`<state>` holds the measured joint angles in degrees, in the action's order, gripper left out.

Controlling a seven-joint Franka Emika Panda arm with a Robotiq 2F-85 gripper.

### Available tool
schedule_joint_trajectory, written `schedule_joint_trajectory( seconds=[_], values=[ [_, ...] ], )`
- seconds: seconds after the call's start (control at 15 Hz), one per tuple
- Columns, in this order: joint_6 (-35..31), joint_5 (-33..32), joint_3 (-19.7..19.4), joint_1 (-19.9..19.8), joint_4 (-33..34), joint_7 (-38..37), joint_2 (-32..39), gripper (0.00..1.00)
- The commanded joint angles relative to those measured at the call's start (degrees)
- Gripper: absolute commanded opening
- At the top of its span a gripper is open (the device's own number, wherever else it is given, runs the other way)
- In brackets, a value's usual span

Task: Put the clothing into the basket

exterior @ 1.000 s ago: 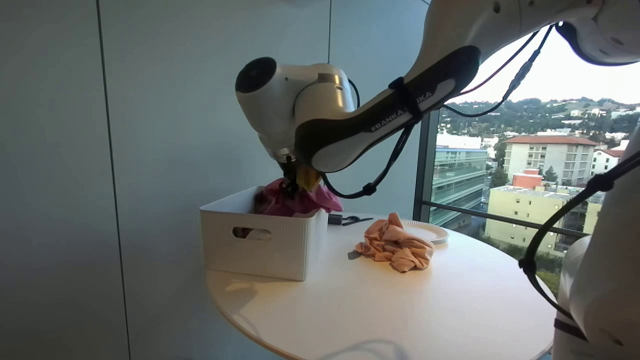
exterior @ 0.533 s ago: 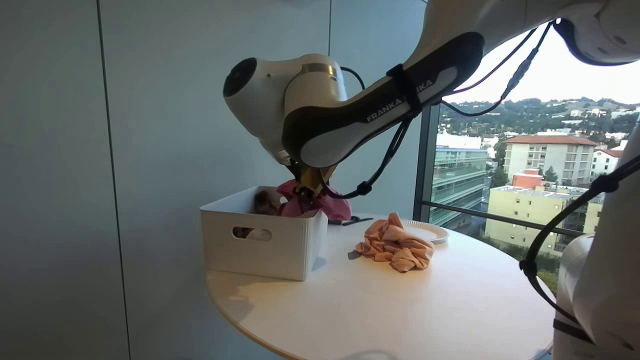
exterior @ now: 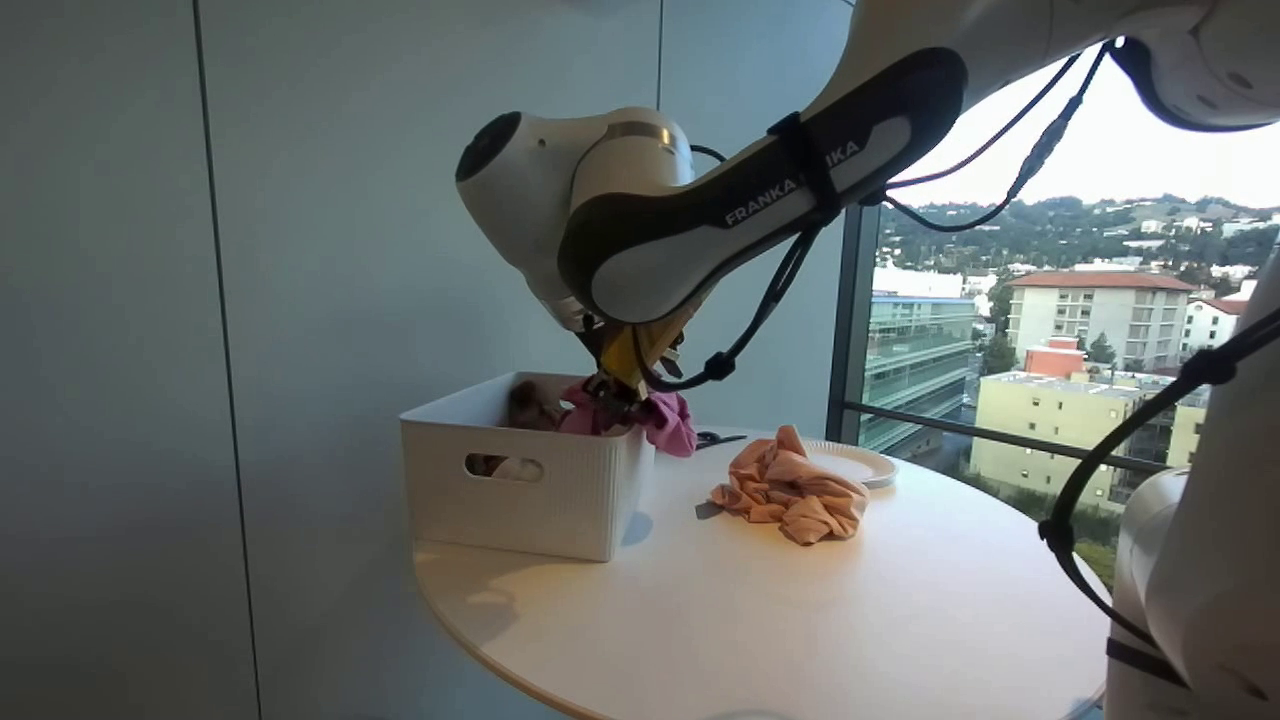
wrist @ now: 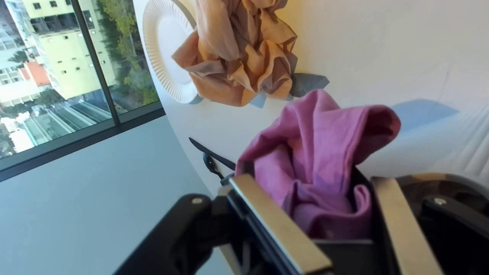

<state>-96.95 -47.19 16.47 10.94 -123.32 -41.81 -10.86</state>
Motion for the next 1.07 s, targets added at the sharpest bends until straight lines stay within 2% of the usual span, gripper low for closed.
schedule_joint_trajectory(
  seconds=[0.0,0.07,0.13,0.4,0.6,0.8,1.0],
  values=[
    [3.1,-3.5,0.3,0.3,-0.2,-2.2,-3.3,0.91],
    [1.8,-4.2,-0.2,0.4,-1.2,-1.5,-5.0,0.99],
    [-0.5,-3.8,-1.0,0.4,-2.0,-1.2,-6.6,1.00],
    [-12.9,4.0,-6.0,0.3,-7.9,3.0,-17.7,1.00],
    [-18.3,10.3,-9.4,-1.3,-11.9,2.7,-24.1,1.00],
    [-20.1,15.0,-10.1,-5.1,-13.5,1.2,-24.4,1.00],
    [-21.4,17.6,-10.3,-9.2,-13.4,2.4,-19.6,1.00]
  ],
)
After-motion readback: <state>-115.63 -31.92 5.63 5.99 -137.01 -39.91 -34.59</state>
